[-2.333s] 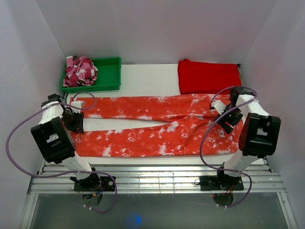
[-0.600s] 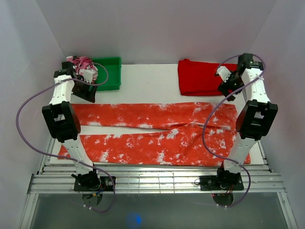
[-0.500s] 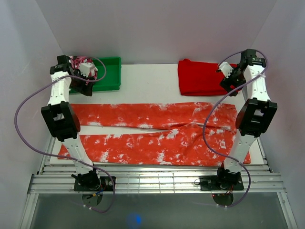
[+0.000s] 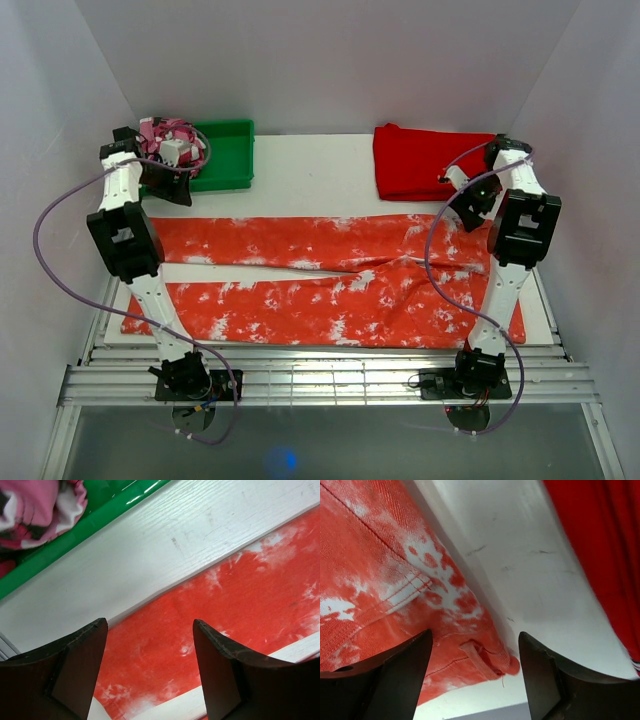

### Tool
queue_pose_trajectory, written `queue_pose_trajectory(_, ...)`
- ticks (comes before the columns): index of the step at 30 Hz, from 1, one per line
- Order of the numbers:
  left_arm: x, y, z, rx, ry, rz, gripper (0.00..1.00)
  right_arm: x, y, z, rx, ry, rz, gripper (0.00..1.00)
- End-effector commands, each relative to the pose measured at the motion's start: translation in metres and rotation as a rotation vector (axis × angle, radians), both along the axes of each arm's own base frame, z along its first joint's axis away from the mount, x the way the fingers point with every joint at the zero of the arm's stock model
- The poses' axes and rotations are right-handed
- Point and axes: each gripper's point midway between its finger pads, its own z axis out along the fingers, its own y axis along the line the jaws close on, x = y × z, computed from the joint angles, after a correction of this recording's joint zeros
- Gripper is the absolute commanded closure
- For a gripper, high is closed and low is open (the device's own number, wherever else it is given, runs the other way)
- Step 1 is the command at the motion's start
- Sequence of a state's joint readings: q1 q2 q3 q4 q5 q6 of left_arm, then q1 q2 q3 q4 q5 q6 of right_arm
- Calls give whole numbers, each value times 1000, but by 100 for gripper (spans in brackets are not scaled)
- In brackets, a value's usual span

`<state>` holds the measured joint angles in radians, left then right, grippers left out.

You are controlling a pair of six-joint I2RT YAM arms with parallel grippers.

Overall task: Fold and stack the trousers
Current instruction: Fold the trousers

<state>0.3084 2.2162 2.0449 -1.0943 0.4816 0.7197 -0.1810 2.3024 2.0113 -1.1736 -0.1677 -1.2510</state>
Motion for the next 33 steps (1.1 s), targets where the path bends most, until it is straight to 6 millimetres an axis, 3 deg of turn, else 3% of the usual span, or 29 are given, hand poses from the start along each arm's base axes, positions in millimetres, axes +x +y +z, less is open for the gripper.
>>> queue_pose_trajectory(1, 4, 9, 20, -50, -62, 5, 20, -11, -3, -21, -7, 42, 273, 27)
queue_pose_trajectory(4, -1, 17, 7, 1, -49, -66, 20, -22, -7, -35, -37, 80, 317, 39)
queue_pose_trajectory(6, 0, 25, -3, 60, -55, -134, 20, -35, -10, -46, -59, 119, 354, 53)
queue_pose_trajectory(11, 6, 36, -19, 132, -64, -235, 21, -33, -20, -40, -135, 79, 384, 76)
queue_pose_trajectory(12, 7, 38, -22, 144, -62, -249, 21, -31, -21, -38, -140, 70, 383, 90)
queue_pose_trajectory(17, 14, 52, -47, 213, -49, -315, 24, -23, -24, -24, -174, 13, 400, 92)
queue_pose_trajectory(24, 6, 65, -80, 270, 9, -409, 30, -11, -29, -12, -246, -32, 423, 92)
queue_pose_trajectory(28, -3, 73, -82, 254, 22, -417, 60, 3, -31, 1, -269, -81, 398, 92)
queue_pose_trajectory(33, 4, 76, -61, 236, -40, -381, 71, 18, -34, 26, -286, -149, 329, 92)
